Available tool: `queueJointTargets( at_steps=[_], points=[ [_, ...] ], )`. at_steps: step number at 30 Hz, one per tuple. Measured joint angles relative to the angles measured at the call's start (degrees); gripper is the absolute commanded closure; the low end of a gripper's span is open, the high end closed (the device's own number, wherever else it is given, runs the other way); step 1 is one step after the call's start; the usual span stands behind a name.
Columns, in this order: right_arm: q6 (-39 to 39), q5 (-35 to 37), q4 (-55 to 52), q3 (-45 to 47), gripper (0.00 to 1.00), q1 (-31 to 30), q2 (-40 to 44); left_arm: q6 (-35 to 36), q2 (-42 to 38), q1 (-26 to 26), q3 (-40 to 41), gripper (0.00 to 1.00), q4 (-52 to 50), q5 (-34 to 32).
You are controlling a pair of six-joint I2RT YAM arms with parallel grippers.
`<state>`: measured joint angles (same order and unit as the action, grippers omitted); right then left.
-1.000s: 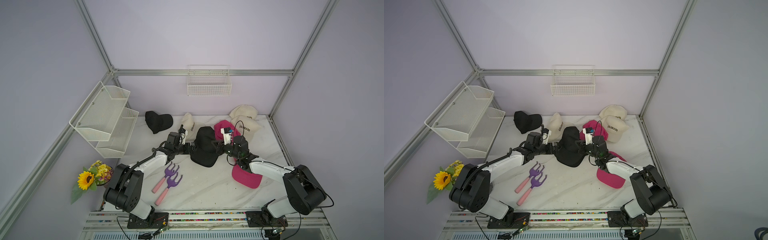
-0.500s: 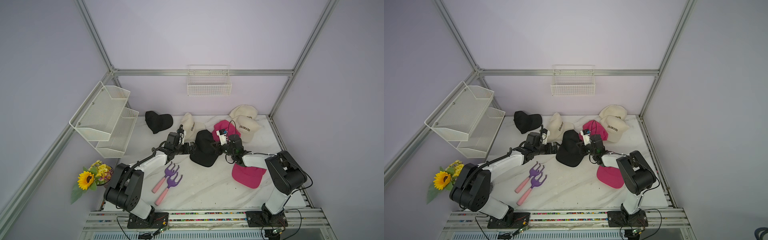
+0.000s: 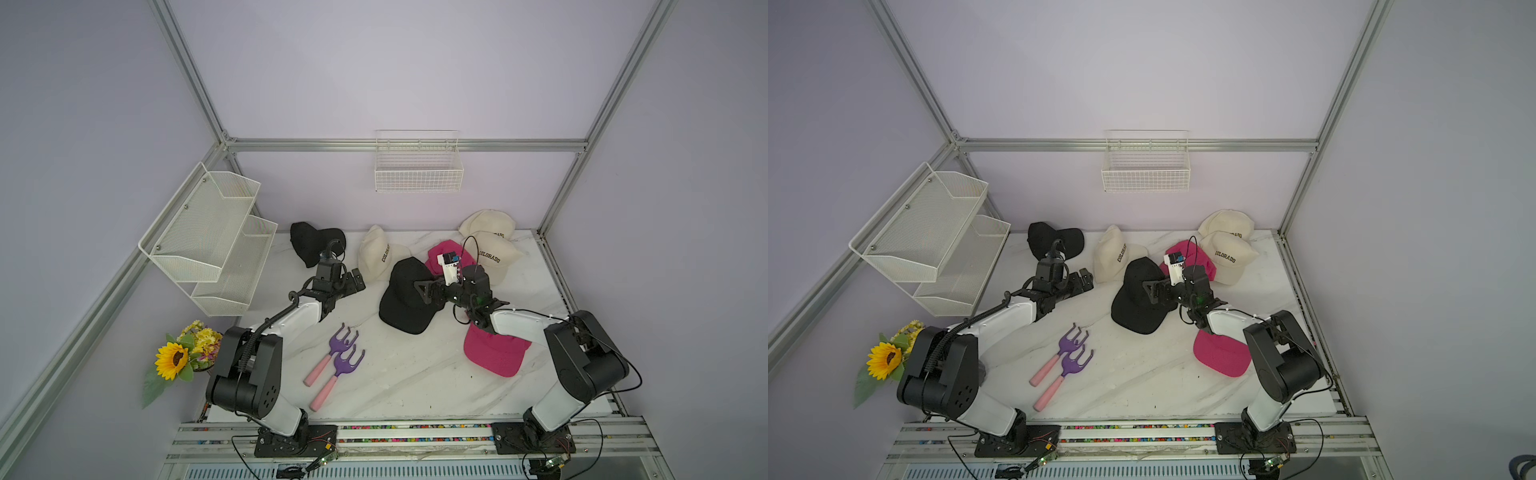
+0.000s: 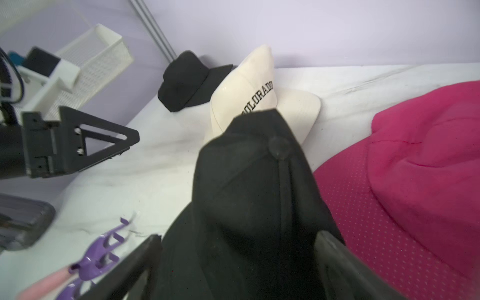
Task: Stack the baseball caps by color
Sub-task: Pick up the baseball cap at the corner of the board.
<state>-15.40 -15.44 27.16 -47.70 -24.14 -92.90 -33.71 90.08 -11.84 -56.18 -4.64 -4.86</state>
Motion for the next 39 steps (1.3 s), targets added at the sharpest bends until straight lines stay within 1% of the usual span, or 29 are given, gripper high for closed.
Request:
queueJointTargets(
  at_steps=[2,7,12,15,18,23,24,26,27,29,31,34,35,37,39],
  points=[
    [-2.03,2.82,1.55,0.04,0.03,0.00,2.38,0.79,2.67,2.51,-4.33,0.00,-0.46,-2.12],
    [-7.23,8.22,6.60,2.51,0.03,0.04,5.70,3.93,13.90,8.24,-18.47,0.00,-3.52,-5.79],
    [-10.78,10.32,8.70,4.66,0.03,0.04,5.81,5.51,24.41,12.13,-29.99,0.00,-7.61,-6.62],
    [-11.82,10.67,9.73,4.79,0.03,0.04,5.81,5.81,29.73,13.60,-35.74,0.00,-9.86,-6.40],
    [-12.26,10.78,10.34,4.79,0.03,0.04,5.81,5.81,33.20,14.60,-38.93,0.00,-10.78,-6.10],
    [-12.68,11.02,10.58,4.79,0.03,0.04,5.81,5.86,35.71,16.02,-39.19,0.00,-8.76,-3.80],
    [-12.68,11.04,10.60,4.79,0.03,0.04,5.81,5.92,36.22,16.28,-39.21,0.02,-8.09,-3.17],
    [-12.81,11.06,10.60,4.79,0.03,0.04,5.84,6.58,37.38,16.61,-39.54,0.13,-6.64,-1.75],
    [-12.87,11.06,10.58,4.79,0.03,0.04,5.86,7.08,38.05,16.74,-39.65,0.24,-5.53,-0.85],
    [-13.07,11.06,10.60,4.79,0.03,0.04,6.05,7.61,38.97,16.79,-39.67,0.50,-3.91,0.13],
    [-13.33,11.10,10.64,4.90,0.03,0.04,6.54,8.26,39.47,16.76,-39.63,0.64,-2.60,0.55],
    [-13.90,11.34,10.86,5.44,0.03,0.04,7.91,9.57,39.43,16.63,-39.34,0.90,-0.79,0.85],
    [-13.97,11.47,10.93,5.66,0.03,0.04,8.48,10.14,39.08,16.61,-38.64,0.94,0.28,1.07],
    [-13.99,11.61,11.08,5.99,0.03,0.04,9.46,11.39,37.75,16.46,-36.33,0.99,2.05,1.22],
    [-13.92,11.82,11.30,6.19,0.03,0.04,10.21,12.63,35.34,16.15,-33.42,1.00,3.63,0.98]
  ],
)
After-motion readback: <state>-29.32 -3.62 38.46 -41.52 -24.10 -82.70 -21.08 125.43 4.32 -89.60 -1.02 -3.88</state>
